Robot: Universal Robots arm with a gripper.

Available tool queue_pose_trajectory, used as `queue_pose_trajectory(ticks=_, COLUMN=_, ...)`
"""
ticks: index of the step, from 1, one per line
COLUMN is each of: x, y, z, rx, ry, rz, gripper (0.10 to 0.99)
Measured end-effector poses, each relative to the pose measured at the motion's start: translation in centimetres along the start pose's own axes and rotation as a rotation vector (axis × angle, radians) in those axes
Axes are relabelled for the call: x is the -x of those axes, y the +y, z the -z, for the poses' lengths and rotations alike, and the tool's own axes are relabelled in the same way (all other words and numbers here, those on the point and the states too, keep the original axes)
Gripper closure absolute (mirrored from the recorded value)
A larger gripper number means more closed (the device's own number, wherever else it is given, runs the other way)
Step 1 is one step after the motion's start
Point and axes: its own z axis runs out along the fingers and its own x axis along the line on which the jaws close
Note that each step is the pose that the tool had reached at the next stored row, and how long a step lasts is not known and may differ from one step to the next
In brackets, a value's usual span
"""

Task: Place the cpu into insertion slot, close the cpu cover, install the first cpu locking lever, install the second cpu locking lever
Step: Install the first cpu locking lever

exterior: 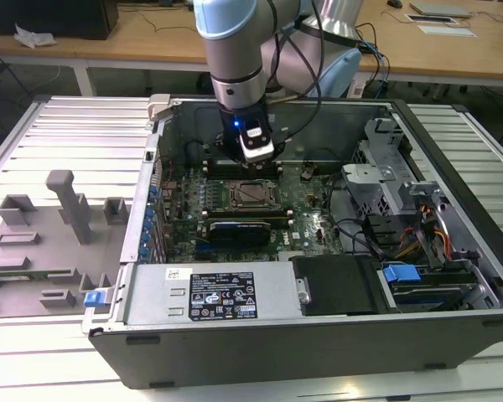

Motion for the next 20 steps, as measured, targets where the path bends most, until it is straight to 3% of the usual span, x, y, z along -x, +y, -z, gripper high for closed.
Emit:
queue_pose_trajectory(ticks=7, x=0.31, y=0.26, z=1.84, rx=-0.002, ry=-0.0005, rz=0.0, gripper=0.98)
queue_pose_trajectory(ticks=12, x=0.31, y=0.26, z=1.85, rx=-0.003, ry=0.0006, rz=0.0, gripper=0.98)
queue_pose_trajectory(ticks=14, x=0.49, y=0.32, z=1.76, rx=-0.033, ry=0.0599, rz=-0.003, gripper=0.98)
queue_pose_trajectory(ticks=15, x=0.52, y=0.33, z=1.74, rx=-0.039, ry=0.0711, rz=-0.004, gripper=0.98)
queue_pose_trajectory(ticks=18, x=0.52, y=0.32, z=1.74, rx=-0.04, ry=0.0744, rz=-0.004, gripper=0.98)
queue_pose_trajectory(ticks=19, x=0.53, y=0.32, z=1.74, rx=-0.047, ry=0.0721, rz=-0.003, gripper=0.98)
queue_pose_trajectory(ticks=20, x=0.53, y=0.3, z=1.74, rx=-0.069, ry=0.0646, rz=0.001, gripper=0.98)
